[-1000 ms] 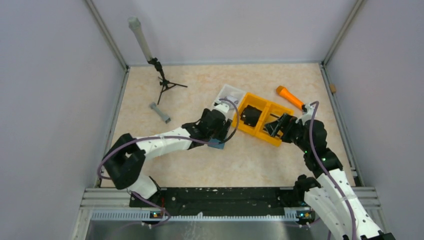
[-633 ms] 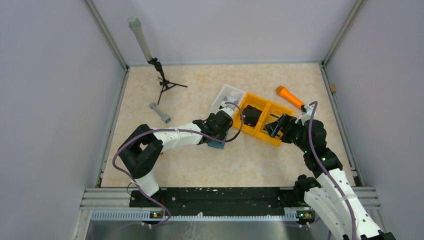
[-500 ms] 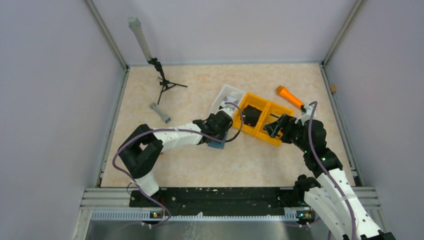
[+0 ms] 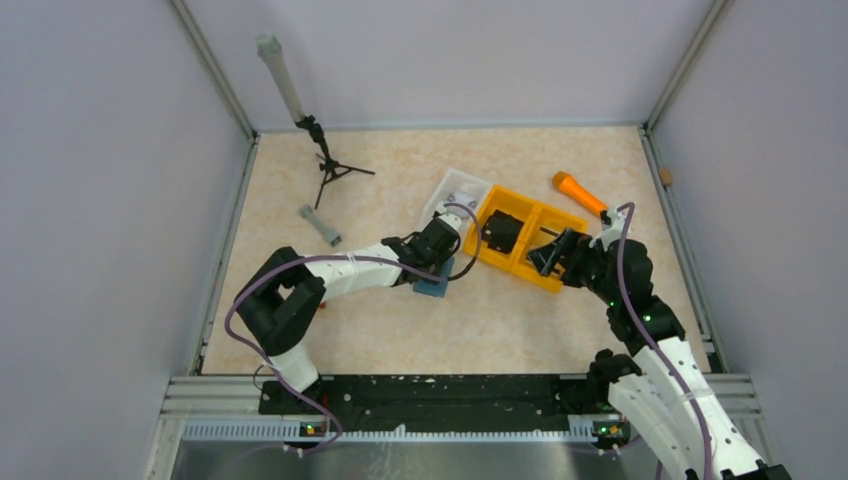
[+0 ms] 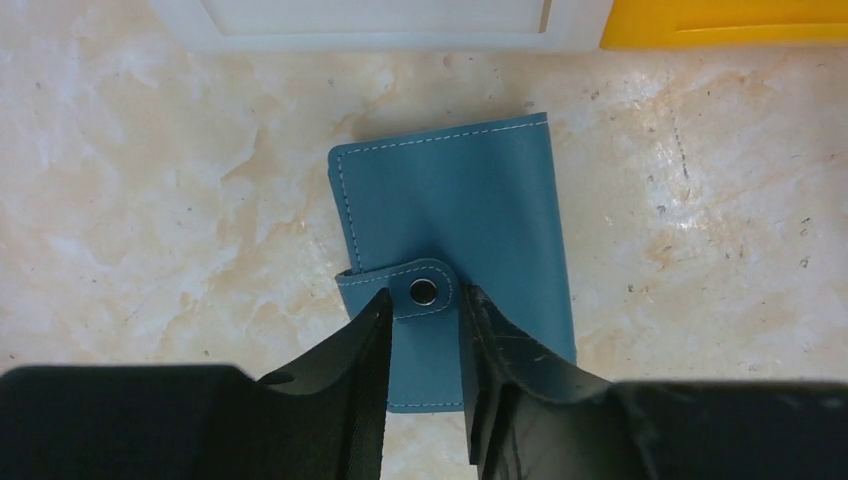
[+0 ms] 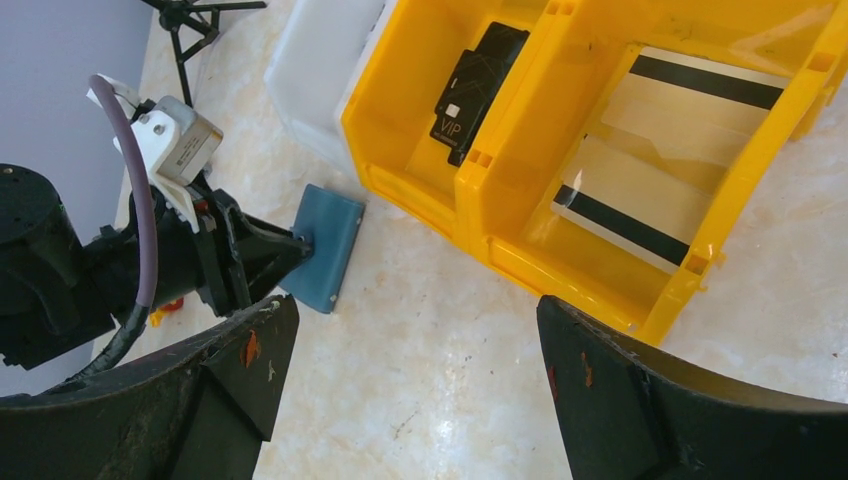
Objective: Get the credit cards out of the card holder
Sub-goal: Pick up the card holder from the center of the board.
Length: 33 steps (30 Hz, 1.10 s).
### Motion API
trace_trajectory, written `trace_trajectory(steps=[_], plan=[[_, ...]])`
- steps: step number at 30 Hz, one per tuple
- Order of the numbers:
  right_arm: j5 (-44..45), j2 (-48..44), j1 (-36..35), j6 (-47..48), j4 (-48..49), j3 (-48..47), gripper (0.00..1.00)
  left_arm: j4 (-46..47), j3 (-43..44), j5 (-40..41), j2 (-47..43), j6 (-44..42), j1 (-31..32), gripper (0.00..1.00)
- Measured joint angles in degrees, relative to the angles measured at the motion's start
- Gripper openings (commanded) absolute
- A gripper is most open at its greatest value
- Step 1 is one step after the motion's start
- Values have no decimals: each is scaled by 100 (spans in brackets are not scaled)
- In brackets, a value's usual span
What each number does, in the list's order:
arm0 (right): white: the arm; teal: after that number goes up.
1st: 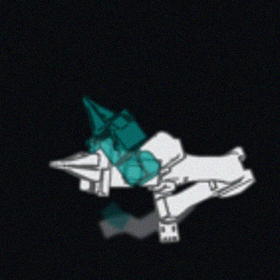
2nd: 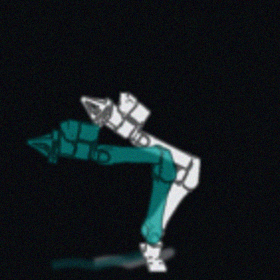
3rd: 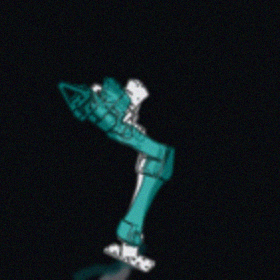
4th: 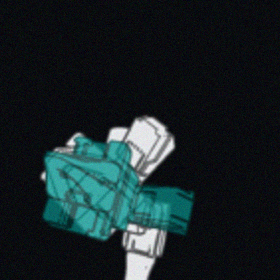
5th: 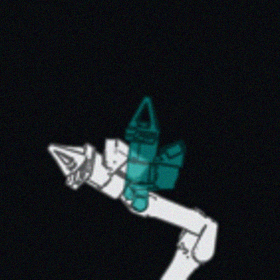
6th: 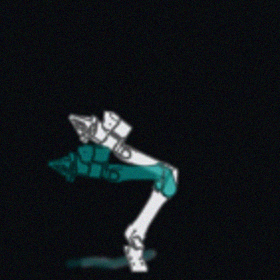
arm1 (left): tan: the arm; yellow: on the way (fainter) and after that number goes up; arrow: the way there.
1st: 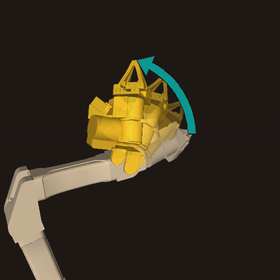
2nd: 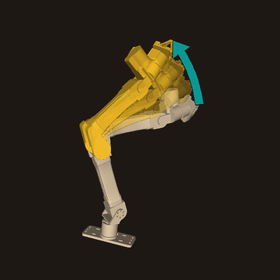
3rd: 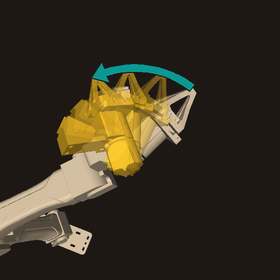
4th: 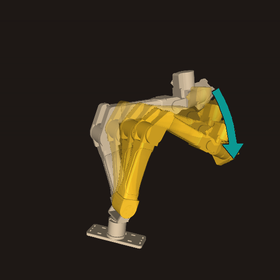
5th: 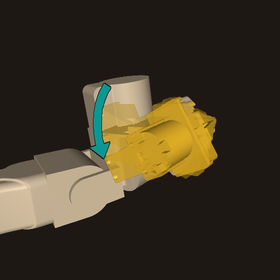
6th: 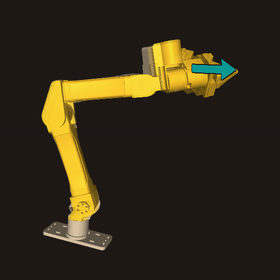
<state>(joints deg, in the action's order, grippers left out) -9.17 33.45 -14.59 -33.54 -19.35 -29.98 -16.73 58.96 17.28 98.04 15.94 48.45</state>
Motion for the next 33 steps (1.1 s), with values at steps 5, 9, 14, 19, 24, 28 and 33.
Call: trace_trajectory(steps=[5,9,14,19,24,28,33], plan=[[-39,2,0,-13,2,0,92,22,-7,-140,-2,85,-87,6],[-201,85,0,-11,68,0,92,70,-72,-142,-31,120,-114,0],[-704,675,-37,-13,275,-22,93,109,-238,-142,-278,146,-168,0],[-704,1139,-664,-321,586,7,93,216,-450,-350,-756,214,-363,26],[-262,1506,-1626,-767,1191,42,93,323,-520,-551,-1064,232,-592,92],[17,1856,-1919,-1069,1714,201,93,295,-520,-476,-1038,179,-636,99],[297,2129,-2074,-1416,2199,378,89,291,-407,-546,-715,179,-654,94]])
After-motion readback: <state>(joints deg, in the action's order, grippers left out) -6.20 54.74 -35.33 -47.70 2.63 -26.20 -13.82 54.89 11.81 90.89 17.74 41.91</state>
